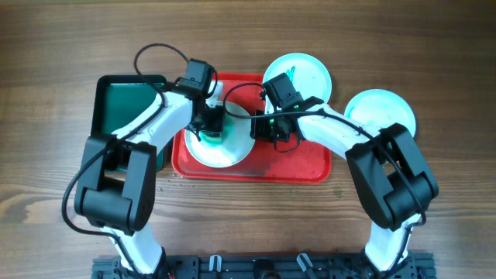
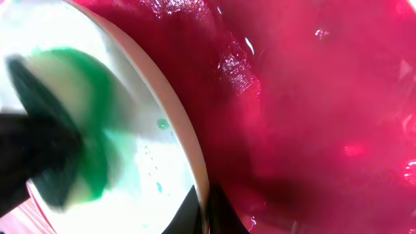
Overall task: Clean dirty plates on tray and stack at the side
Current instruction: 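Scrub the second plate with the sponge while the right gripper holds it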
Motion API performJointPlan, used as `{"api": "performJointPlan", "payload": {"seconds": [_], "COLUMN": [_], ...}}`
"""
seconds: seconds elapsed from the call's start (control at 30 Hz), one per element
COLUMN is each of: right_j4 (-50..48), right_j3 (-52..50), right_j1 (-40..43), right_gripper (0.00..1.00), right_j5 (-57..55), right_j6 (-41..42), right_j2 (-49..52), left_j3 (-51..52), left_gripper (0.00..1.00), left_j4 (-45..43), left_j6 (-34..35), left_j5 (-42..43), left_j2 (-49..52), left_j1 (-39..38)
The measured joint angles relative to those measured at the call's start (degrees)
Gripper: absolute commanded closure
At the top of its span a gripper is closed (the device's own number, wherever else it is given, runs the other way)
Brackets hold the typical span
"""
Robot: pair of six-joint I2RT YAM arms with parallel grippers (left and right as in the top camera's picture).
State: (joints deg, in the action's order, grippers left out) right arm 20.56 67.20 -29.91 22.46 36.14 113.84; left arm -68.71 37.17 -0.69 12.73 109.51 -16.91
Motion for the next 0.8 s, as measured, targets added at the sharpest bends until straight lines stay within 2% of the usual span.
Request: {"api": "performJointPlan", "payload": {"seconds": [0.1, 0.2, 0.3, 0.43, 0.53, 0.67, 0.8], "right_j4": [-0.2, -0.9, -1.0, -1.1, -1.5, -1.3, -0.9], "right_j3": [0.0, 0.0, 0.0, 0.0, 0.0, 0.0, 0.0], "right_j1": [0.0, 0.1, 0.1, 0.1, 0.1, -0.1, -0.1], "right_gripper": [0.95, 0.96, 0.96, 0.96, 0.96, 0.96, 0.96], "right_j5": [0.0, 0.0, 0.0, 0.0, 0.1, 0.8, 0.7], "right_j6": [0.0, 0.0, 0.0, 0.0, 0.0, -0.4, -1.3], "right_j2": [0.1, 0.1, 0.3, 0.3, 0.3, 0.3, 0.3], "left_j3": [0.6, 0.7, 0.8, 0.5, 0.4, -0.3, -0.8], "left_gripper": [0.96, 0.96, 0.96, 0.96, 0.96, 0.96, 0.96], "left_j4": [0.4, -0.8, -4.4, -6.0, -2.8, 5.3, 13.0], "left_j6": [-6.4, -9.2, -5.8, 7.7, 14.6, 17.6, 9.5], "left_j5": [11.4, 13.4, 5.1, -17.0, -25.4, -25.8, -15.8], "left_j2": [0.2, 0.2, 0.2, 0.2, 0.2, 0.0, -0.3], "left_j1": [-0.8, -1.0, -0.9, -0.9, -1.0, -1.1, -0.7]}}
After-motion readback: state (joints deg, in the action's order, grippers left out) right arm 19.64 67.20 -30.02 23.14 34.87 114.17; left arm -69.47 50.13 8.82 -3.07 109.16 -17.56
